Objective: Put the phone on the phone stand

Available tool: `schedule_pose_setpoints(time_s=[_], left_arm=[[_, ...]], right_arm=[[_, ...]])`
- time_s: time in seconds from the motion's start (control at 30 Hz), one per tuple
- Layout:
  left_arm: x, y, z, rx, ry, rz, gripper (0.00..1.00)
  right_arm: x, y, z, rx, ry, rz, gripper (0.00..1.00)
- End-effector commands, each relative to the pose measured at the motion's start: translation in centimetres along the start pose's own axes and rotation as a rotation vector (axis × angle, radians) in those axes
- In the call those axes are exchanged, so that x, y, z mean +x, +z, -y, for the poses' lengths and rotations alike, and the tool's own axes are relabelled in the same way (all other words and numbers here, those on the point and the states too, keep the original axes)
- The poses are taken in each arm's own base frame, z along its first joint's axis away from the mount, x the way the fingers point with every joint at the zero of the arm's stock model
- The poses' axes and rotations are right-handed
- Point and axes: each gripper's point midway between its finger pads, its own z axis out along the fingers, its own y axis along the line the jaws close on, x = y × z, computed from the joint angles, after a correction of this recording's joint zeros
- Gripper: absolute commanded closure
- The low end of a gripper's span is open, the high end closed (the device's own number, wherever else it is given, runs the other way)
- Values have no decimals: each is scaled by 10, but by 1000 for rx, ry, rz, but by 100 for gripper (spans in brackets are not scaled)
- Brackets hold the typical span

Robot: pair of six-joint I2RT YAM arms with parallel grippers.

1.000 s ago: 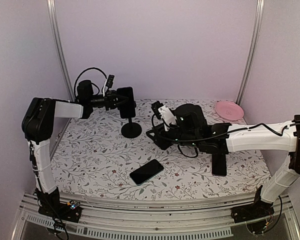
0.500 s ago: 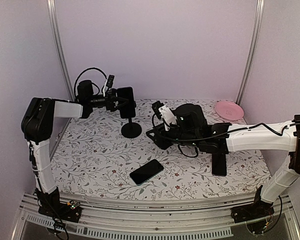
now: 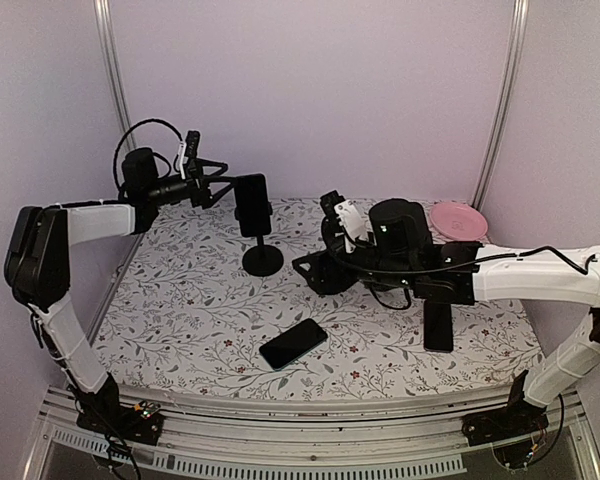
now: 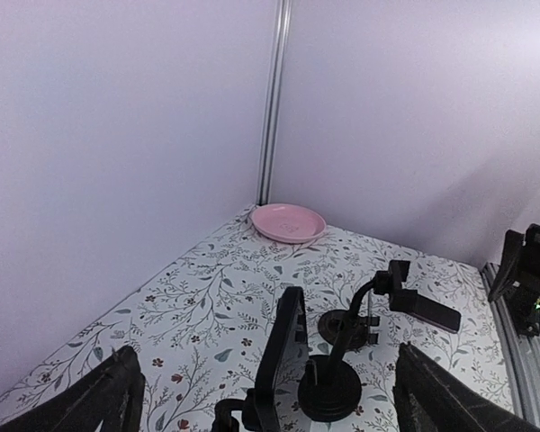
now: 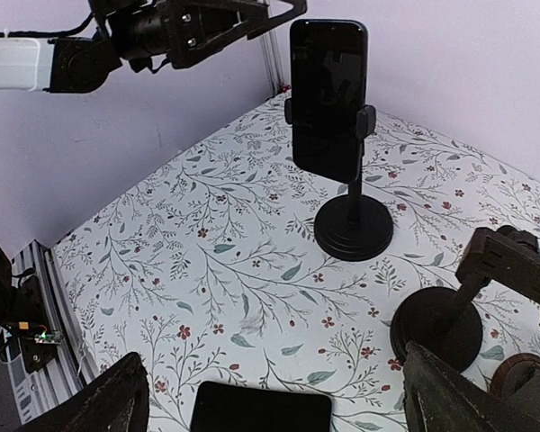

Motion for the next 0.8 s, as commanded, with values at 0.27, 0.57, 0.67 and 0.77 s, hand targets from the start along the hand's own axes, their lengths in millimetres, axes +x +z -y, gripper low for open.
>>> schedule_pose_setpoints(time_s=[0.27, 0.57, 0.67, 0.77], left_arm=[[-17, -68, 1, -432, -108, 83, 3], [-16, -79, 60, -513, -156, 108, 3], [-8, -74, 83, -504, -177, 91, 4], [5, -69, 102, -483, -198, 61, 4]], right_arm=[[-23, -39, 106, 210, 192, 50, 1], [-7, -20, 160, 363, 233, -28, 17], [-6, -5, 162, 366, 217, -56, 29], [-8, 7, 159, 364, 209, -67, 39]])
